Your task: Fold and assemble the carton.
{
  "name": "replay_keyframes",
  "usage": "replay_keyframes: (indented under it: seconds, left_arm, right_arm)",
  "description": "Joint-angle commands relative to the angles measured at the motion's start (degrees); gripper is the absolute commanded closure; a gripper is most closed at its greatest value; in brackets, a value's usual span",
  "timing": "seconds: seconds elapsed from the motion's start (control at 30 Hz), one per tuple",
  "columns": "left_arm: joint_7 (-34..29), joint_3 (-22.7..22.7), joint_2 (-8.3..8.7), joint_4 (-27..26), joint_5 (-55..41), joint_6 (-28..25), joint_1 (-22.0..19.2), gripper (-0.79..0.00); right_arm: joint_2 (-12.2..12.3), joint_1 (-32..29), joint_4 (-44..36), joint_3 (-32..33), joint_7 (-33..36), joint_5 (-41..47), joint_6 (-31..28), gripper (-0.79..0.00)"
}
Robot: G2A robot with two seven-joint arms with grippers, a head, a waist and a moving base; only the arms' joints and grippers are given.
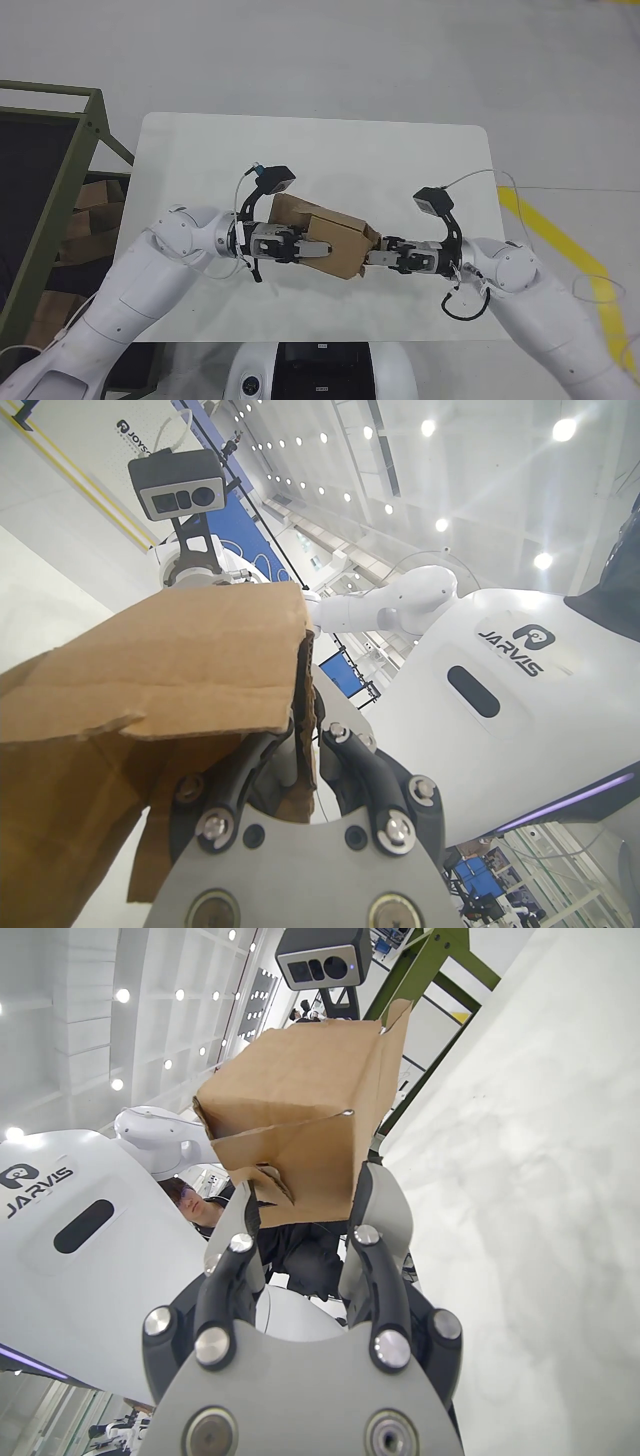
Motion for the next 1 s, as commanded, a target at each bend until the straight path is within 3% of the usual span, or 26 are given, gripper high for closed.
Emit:
replay_keyframes:
  seconds: [0.0, 0.53, 0.97]
  left_arm:
    - [0.0, 0.1, 0.03, 0.0, 0.0, 0.0, -0.1, 0.000]
    - [0.1, 0.6, 0.26, 0.3, -0.3, -0.1, -0.5, 0.000]
    - [-0.3, 1.4, 0.23, 0.9, -0.6, 0.3, -1.2, 0.000]
  right_arm:
    - [0.0, -0.2, -0.4, 0.2, -0.2, -0.5, 0.1, -0.351]
    - [-0.5, -1.5, -2.8, 1.2, -3.3, -6.1, 1.2, -0.366]
    - [-0.5, -6.6, -8.5, 3.9, -13.2, -17.7, 1.7, -0.351]
